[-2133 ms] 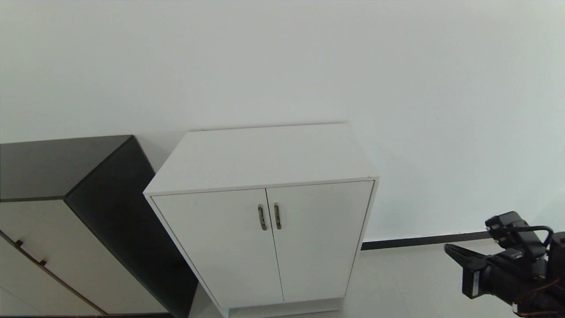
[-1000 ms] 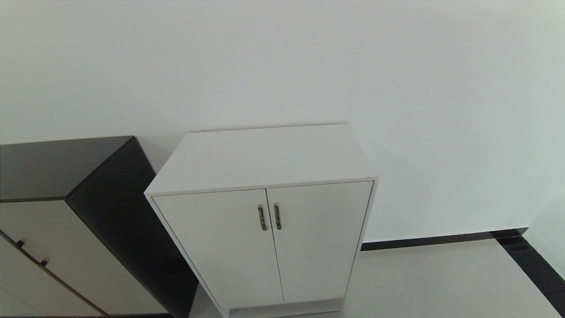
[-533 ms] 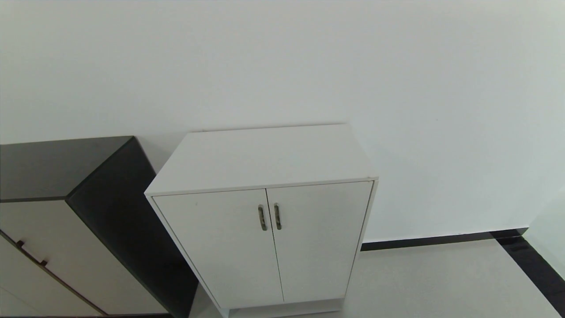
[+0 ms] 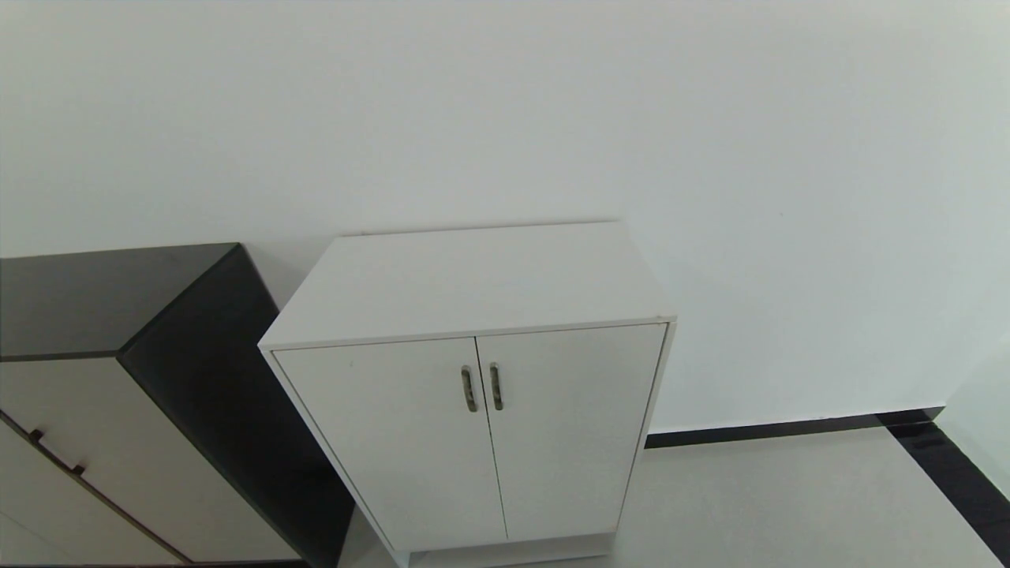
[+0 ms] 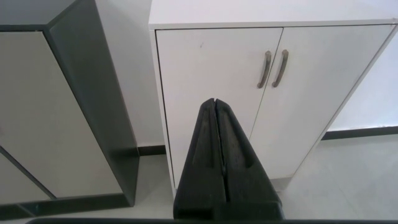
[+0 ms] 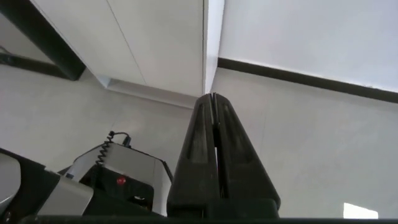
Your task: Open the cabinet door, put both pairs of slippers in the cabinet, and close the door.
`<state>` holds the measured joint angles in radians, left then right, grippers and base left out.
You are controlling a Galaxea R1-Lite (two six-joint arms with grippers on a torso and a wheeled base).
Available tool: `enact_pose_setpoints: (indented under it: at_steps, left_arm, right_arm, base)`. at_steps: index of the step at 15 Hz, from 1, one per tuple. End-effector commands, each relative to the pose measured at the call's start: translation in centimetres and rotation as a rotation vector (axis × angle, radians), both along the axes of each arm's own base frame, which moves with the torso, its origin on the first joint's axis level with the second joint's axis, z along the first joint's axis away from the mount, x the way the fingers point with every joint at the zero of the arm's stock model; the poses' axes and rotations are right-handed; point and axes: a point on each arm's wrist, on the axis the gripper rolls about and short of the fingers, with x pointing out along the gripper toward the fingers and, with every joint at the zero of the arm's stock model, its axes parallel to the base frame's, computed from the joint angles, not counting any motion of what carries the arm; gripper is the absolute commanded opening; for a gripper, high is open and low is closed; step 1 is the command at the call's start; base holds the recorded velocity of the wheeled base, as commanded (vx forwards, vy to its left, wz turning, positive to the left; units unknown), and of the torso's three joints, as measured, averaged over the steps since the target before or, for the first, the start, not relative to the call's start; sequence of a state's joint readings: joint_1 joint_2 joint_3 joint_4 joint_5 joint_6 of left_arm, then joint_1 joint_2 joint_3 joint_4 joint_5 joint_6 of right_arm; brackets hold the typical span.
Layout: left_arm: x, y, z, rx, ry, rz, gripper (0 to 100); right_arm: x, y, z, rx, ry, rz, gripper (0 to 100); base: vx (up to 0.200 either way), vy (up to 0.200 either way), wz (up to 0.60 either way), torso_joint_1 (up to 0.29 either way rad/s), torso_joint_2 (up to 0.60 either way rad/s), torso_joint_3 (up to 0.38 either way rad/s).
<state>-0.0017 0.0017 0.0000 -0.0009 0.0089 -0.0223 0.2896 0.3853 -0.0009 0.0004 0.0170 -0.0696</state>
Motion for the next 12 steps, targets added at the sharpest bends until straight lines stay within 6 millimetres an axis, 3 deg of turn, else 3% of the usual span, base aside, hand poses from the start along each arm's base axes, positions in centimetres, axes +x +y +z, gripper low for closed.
enact_pose_setpoints:
  at_steps: [1,5,12]
  left_arm:
    - [0.0,0.0,0.0,-0.001,-0.001,0.0,0]
    - [0.0,0.0,0.0,-0.001,-0.001,0.0,0]
    - [0.0,0.0,0.0,-0.001,0.001,-0.001,0]
  right_arm:
    - [-0.2,-0.1,0.0,0.006,-0.022,-0.011,0]
    - [-1.4,-0.3,0.0,0.031,-0.182,-0.19,0]
    - [-2.2,-0.4,-0.1,0.051,-0.284,-0.21,0]
  base:
    - [0.0,0.0,0.0,0.0,0.0,0.0]
    - [0.0,0.0,0.0,0.0,0.0,0.0]
    - [0.0,0.0,0.0,0.0,0.0,0.0]
